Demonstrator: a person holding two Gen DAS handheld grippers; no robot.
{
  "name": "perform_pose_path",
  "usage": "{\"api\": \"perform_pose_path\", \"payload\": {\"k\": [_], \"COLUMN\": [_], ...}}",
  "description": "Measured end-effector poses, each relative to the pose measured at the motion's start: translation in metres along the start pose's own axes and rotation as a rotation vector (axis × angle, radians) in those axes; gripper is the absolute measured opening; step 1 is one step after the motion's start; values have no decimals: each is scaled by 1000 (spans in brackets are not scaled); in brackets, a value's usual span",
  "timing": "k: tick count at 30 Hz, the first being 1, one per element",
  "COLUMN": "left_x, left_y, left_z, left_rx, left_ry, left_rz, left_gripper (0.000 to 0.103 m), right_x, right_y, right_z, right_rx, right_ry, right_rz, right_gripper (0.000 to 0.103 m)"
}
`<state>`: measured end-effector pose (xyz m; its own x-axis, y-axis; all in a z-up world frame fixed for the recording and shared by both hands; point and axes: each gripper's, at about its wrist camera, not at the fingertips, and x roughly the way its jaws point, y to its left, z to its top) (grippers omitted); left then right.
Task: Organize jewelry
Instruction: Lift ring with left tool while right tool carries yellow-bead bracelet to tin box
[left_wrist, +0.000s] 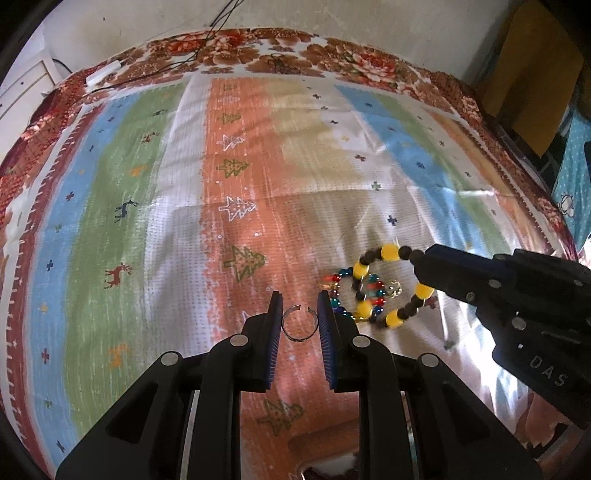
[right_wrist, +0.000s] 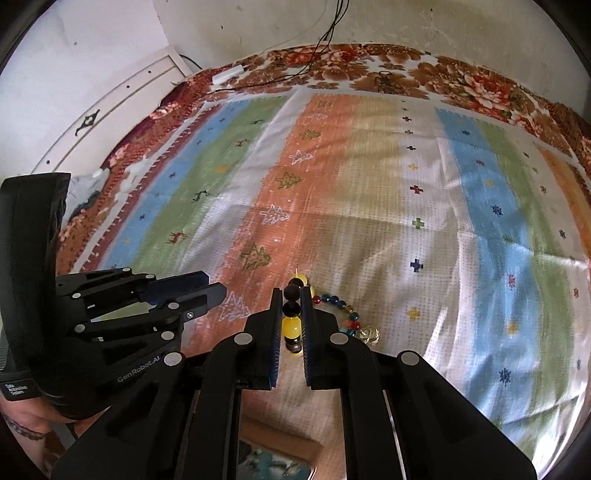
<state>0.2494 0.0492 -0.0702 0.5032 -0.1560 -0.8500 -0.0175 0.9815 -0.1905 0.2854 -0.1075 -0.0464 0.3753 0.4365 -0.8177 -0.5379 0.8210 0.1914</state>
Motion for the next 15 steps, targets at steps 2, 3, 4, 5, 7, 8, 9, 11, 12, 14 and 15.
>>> {"api": "perform_pose_path", "payload": {"k": [2, 3, 4, 5, 7, 8, 9, 11, 12, 14, 15], "left_x": [-4, -6, -10, -14, -23, -26, -30, -33, -35, -38, -39], "left_y": [-2, -3, -5, -7, -10, -11, -12, -14, -14, -12, -11], "left_z": [-1, -2, -2, -2, -2, -3, -5, -8, -10, -13, -15], "left_rx": [-7, -8, -6, -5, -13, -12, -9, -4, -6, -19, -26], "left_ry": [-3, -6, -12, -19, -40, -48, -56, -61, -60, -59, -58], "left_rz": [-17, -18, -18, -23, -37, -36, -29, -18, -20, -36, -50], "left_gripper": [19, 19, 19, 19, 19, 19, 19, 19, 19, 19, 19], "right_x": [-5, -8, -11, -14, -22, -25, -28, -35, -39, -45, -49], "right_y": [3, 4, 6, 7, 12, 13, 14, 18, 20, 23, 25], "right_z": [-2, -3, -4, -5, -7, -8, -9, -13, -15, -19, -21], "right_rx": [-7, -9, -13, -15, -22, -21, -23, -37, -41, -47, -52], "right_ry": [-8, -13, -18, -24, -43, -51, -57, -69, -75, -83, -88], "right_rz": [-5, -4, -6, -11, -17, -16, -14, -19, -19, -11, -8], "right_gripper": [10, 10, 10, 11, 11, 11, 11, 11, 11, 11, 11]}}
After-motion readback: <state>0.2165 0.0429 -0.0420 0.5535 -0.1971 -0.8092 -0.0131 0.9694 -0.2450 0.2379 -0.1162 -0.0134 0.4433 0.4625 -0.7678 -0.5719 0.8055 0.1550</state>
